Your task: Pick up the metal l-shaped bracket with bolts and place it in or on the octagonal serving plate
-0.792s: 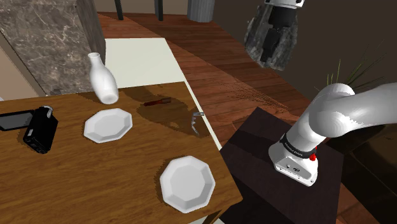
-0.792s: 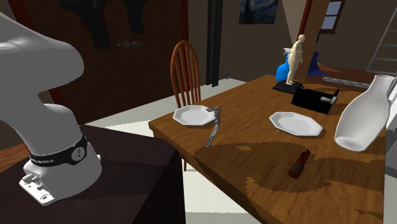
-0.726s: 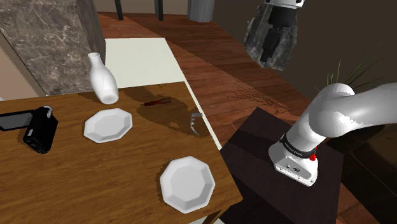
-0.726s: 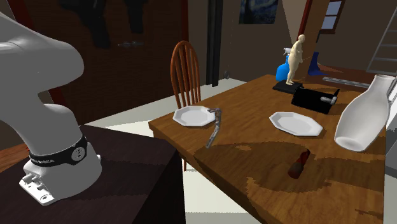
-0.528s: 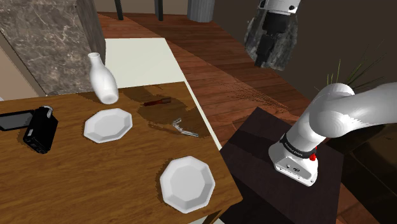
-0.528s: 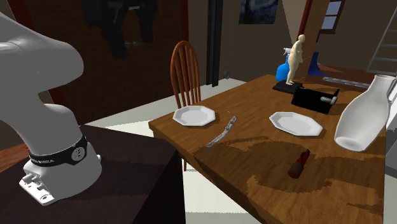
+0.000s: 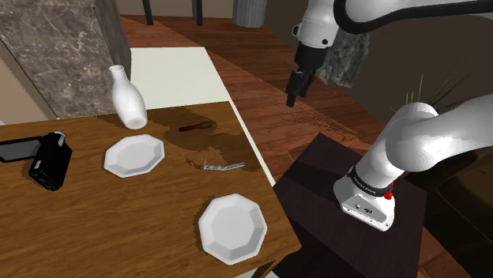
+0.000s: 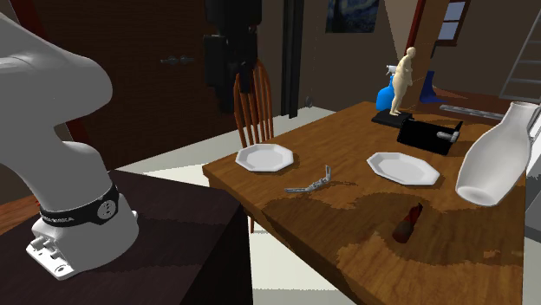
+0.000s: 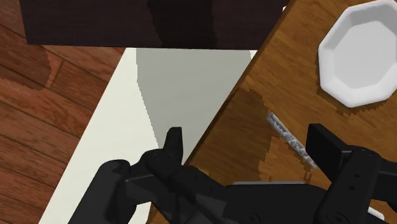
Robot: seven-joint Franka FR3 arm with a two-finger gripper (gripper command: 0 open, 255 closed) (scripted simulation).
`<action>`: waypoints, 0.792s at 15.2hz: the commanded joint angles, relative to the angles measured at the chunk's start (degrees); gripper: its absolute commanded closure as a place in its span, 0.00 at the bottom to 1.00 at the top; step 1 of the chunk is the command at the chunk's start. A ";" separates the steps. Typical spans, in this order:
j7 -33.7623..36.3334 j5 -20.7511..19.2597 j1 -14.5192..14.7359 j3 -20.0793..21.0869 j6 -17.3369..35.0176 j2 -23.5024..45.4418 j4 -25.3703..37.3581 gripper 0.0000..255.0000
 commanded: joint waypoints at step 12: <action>17.09 -1.45 1.14 16.83 24.50 24.11 3.57 0.00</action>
